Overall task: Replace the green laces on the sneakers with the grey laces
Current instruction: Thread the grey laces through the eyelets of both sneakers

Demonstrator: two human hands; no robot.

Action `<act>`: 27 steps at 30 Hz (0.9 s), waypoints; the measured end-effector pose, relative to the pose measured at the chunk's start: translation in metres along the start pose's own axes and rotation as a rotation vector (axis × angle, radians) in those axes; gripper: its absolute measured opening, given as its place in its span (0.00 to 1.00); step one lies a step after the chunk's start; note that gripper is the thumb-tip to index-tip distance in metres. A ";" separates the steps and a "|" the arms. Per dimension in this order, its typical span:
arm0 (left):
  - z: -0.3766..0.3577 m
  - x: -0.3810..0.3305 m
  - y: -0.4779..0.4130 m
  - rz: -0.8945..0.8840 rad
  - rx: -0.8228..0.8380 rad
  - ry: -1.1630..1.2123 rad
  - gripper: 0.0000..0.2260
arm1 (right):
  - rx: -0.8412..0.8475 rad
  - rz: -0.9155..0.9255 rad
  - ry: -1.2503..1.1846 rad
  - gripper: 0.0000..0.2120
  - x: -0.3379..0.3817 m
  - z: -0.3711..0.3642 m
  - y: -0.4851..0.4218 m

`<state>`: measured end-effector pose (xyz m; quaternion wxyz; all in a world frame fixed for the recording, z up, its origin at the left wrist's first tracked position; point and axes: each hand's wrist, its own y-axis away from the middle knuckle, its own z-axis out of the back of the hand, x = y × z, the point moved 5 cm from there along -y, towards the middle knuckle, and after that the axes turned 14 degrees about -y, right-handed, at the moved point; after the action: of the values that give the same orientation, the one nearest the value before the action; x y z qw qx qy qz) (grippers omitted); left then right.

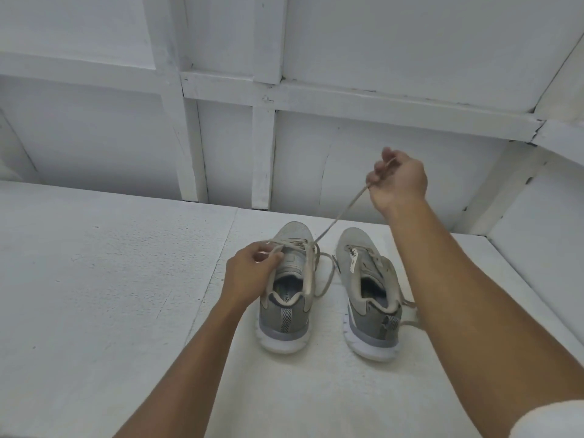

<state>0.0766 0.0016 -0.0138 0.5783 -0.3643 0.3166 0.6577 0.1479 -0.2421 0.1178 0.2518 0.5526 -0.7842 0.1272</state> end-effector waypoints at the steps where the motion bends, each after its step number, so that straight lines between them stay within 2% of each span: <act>1: -0.002 0.002 0.001 0.017 -0.013 0.044 0.03 | 0.072 0.044 0.191 0.08 0.001 -0.003 0.006; 2: -0.004 0.004 0.003 0.036 -0.022 0.077 0.02 | 0.171 0.114 0.511 0.09 -0.002 -0.004 0.014; 4: -0.006 0.007 0.004 0.064 -0.045 0.116 0.04 | 0.489 0.187 1.337 0.09 -0.034 0.001 0.030; 5: -0.007 0.008 0.005 0.072 -0.054 0.126 0.05 | 0.627 0.135 1.686 0.10 -0.056 0.016 0.033; 6: -0.008 0.008 0.006 0.078 -0.064 0.137 0.06 | 0.696 0.088 1.944 0.12 -0.072 0.031 0.034; 7: -0.009 0.008 0.007 0.084 -0.075 0.147 0.06 | 0.720 0.076 2.106 0.12 -0.081 0.042 0.037; 9: -0.009 0.007 0.009 0.092 -0.109 0.161 0.06 | 0.718 0.109 2.206 0.08 -0.089 0.049 0.040; 12: -0.009 0.006 0.012 0.090 -0.147 0.163 0.05 | 0.692 0.105 2.086 0.05 -0.086 0.048 0.039; 14: -0.008 0.006 0.013 0.097 -0.176 0.159 0.07 | 0.611 0.049 1.852 0.05 -0.075 0.044 0.033; 17: -0.007 0.007 0.013 0.111 -0.197 0.148 0.08 | 0.394 -0.005 1.407 0.05 -0.052 0.037 0.025; 19: -0.008 0.008 0.013 0.112 -0.193 0.144 0.09 | 0.232 -0.100 1.020 0.08 -0.043 0.039 0.018; 21: -0.009 0.008 0.012 0.106 -0.189 0.133 0.09 | 0.111 -0.147 0.642 0.10 -0.036 0.041 0.013; 23: -0.009 0.009 0.011 0.102 -0.188 0.121 0.09 | 0.022 -0.144 0.375 0.10 -0.032 0.042 0.008; 27: -0.007 0.008 0.010 0.066 -0.198 0.111 0.07 | -0.049 -0.117 0.178 0.07 -0.026 0.040 0.006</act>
<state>0.0674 -0.0012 -0.0247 0.4988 -0.4449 0.2935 0.6834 0.1388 -0.2376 0.0709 0.3411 0.5778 -0.7278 0.1417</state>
